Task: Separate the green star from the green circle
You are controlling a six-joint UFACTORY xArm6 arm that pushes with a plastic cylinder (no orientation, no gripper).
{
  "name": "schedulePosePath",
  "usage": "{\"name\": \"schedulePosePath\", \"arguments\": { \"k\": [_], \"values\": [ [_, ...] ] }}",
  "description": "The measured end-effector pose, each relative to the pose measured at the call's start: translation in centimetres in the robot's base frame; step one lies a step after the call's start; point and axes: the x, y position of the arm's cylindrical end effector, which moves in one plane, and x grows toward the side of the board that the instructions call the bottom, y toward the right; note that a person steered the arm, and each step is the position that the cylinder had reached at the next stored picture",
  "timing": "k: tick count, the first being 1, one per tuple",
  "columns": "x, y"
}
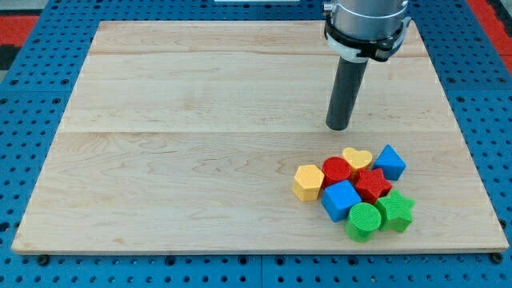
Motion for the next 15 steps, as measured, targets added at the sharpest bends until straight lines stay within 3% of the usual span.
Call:
{"name": "schedulePosePath", "arguments": {
  "k": [2,4,5,6,7,8,10,13,14,15],
  "values": [
    [-1.2,-0.2],
    [-1.3,15.0],
    [1.5,19.3],
    [7.7,21.0],
    [15.0,21.0],
    [19.0,17.7],
    [18.8,5.8],
    [10.8,1.6],
    [10.7,1.5],
    [15.4,1.7]
  ]
}}
